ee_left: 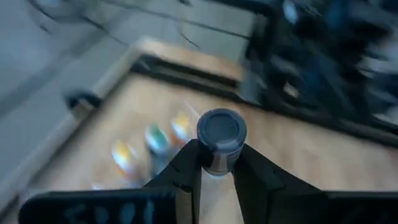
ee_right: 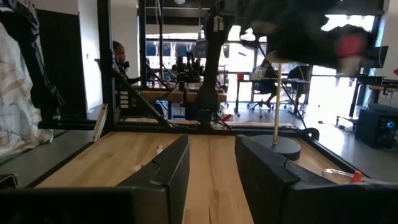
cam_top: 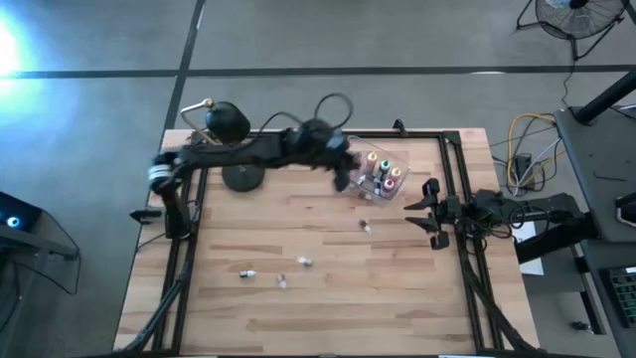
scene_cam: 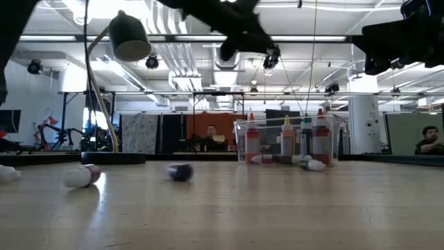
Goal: Pick & Place food coloring
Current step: Put the small pink food coloring bottle into the transparent bin, then put the small black food coloring bottle into the transparent bin
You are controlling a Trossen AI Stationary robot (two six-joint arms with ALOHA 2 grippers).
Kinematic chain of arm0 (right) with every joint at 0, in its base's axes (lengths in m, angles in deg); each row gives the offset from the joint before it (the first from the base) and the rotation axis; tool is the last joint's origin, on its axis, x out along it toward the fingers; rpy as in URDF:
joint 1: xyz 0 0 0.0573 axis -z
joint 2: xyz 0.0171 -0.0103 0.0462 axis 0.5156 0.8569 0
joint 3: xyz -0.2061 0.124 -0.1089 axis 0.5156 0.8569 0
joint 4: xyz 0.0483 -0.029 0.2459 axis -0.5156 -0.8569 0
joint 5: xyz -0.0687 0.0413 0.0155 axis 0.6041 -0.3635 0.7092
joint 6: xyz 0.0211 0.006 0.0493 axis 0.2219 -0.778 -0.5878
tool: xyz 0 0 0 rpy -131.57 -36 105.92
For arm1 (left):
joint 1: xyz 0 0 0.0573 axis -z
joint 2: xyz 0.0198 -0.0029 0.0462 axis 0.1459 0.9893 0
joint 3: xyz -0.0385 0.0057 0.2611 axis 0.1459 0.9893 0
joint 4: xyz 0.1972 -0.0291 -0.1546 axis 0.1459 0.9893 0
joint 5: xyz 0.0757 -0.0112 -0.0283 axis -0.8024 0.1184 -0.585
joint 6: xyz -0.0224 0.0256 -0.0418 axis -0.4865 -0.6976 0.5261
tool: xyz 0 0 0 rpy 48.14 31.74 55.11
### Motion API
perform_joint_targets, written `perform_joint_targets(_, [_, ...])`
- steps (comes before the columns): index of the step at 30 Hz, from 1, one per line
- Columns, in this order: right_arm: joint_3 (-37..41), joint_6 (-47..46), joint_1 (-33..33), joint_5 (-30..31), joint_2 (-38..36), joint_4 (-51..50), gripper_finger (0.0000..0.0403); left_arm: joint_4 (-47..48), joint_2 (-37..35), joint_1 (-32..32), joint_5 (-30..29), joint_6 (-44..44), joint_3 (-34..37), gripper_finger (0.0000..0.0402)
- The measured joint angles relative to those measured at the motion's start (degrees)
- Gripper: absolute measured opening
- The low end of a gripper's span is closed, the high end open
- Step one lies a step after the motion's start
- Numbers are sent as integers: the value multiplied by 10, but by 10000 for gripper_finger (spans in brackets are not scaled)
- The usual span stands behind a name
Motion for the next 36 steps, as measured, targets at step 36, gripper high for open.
perform_joint_targets(36, [0, 0, 0, 0, 5, 0, 123, 437, -202, 177, -80, -53, 250, 188])
